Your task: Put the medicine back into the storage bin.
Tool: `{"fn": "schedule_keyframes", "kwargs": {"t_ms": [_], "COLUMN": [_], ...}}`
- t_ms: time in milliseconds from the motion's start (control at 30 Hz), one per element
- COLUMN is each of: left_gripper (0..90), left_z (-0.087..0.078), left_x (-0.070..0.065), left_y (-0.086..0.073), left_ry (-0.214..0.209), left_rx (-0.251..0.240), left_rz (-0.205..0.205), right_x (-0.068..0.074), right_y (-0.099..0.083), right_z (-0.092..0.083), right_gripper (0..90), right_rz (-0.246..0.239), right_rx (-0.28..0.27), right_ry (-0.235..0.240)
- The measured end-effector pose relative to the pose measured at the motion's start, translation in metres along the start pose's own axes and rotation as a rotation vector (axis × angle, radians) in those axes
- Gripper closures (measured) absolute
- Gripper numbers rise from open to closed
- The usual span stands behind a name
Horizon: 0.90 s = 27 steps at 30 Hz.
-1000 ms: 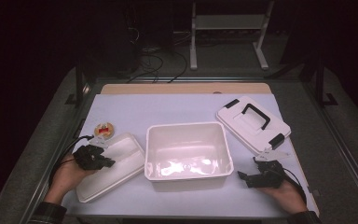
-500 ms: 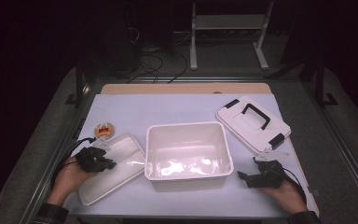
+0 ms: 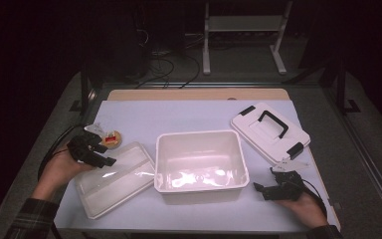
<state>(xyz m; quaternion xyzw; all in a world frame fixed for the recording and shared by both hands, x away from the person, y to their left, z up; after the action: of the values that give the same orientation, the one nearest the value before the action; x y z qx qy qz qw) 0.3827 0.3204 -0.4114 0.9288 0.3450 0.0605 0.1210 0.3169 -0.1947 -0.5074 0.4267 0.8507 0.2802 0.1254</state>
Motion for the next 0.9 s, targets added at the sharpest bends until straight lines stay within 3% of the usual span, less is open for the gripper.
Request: {"fn": "schedule_keyframes", "kwargs": {"t_ms": [300,367,467,600,800,900], "left_gripper": [19.3,18.5,17.7,16.7,16.1,15.6], "left_z": [0.006,0.012,0.017,0.032,0.06,0.067], "left_x": [0.033,0.047,0.056,0.073,0.09,0.095], "left_y": [0.024,0.031,0.034,0.04,0.039,0.04], "left_ry": [0.025,0.032,0.027,0.015,-0.004,-0.007], "left_rx": [0.048,0.072,0.087,0.113,0.167,0.157], "left_rz": [-0.061,-0.094,-0.126,-0.188,-0.225,-0.237], "right_x": [0.0,0.0,0.0,0.0,0.0,0.0], "right_y": [0.0,0.0,0.0,0.0,0.0,0.0], "right_z": [0.0,0.0,0.0,0.0,0.0,0.0], "right_gripper": [14.9,14.9,14.9,14.9,14.9,14.9], "right_rz": [0.0,0.0,0.0,0.0,0.0,0.0], "right_rx": [0.0,0.0,0.0,0.0,0.0,0.0], "right_ry": [0.0,0.0,0.0,0.0,0.001,0.001]}}
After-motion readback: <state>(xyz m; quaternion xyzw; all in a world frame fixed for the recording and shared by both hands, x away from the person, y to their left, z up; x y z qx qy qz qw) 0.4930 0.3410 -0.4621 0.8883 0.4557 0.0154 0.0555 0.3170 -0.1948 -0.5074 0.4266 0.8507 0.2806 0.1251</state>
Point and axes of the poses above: each handheld gripper's, and its own axes: z roughly forward along the jaws, y roughly out of its top, x roughly to its left, the point moved 7 cm from there along z, roughly forward along the jaws, and after that the axes turned 10 degrees about x, right-handed, at the moved point
